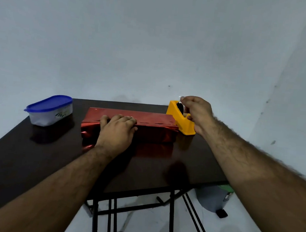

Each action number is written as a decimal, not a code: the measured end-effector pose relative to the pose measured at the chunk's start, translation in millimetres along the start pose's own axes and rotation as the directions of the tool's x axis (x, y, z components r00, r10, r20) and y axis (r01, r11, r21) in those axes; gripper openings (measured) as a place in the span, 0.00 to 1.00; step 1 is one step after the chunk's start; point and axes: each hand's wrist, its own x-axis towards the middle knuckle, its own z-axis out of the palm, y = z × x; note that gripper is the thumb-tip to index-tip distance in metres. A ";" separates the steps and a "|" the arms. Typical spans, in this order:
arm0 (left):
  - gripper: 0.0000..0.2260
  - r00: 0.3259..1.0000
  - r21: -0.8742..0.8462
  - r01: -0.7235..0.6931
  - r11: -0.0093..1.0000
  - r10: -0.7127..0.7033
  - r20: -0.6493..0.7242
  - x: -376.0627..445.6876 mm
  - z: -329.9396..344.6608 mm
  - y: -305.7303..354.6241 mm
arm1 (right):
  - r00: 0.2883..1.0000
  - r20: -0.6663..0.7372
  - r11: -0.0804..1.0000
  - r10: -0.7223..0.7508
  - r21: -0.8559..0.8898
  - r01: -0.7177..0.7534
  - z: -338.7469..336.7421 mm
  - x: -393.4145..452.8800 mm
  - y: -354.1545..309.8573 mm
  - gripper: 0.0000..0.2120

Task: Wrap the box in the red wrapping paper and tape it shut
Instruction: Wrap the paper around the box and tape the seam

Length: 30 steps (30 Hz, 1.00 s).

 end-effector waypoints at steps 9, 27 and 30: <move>0.17 1.000 0.001 0.007 1.000 -0.007 0.004 0.2 0.4 -1.7 | 0.983 0.136 0.992 -0.126 -0.014 0.129 14.8 -18.8 -13.0 0.09; 0.17 1.000 0.001 0.005 1.000 -0.005 -0.003 0.9 2.8 -2.1 | 0.985 0.173 0.998 -0.001 0.061 -0.009 33.1 -43.3 -11.2 0.12; 0.17 1.000 0.000 0.004 1.000 -0.004 -0.007 0.6 2.8 -2.9 | 0.985 0.163 0.995 0.055 0.076 -0.068 38.1 -48.8 -10.2 0.15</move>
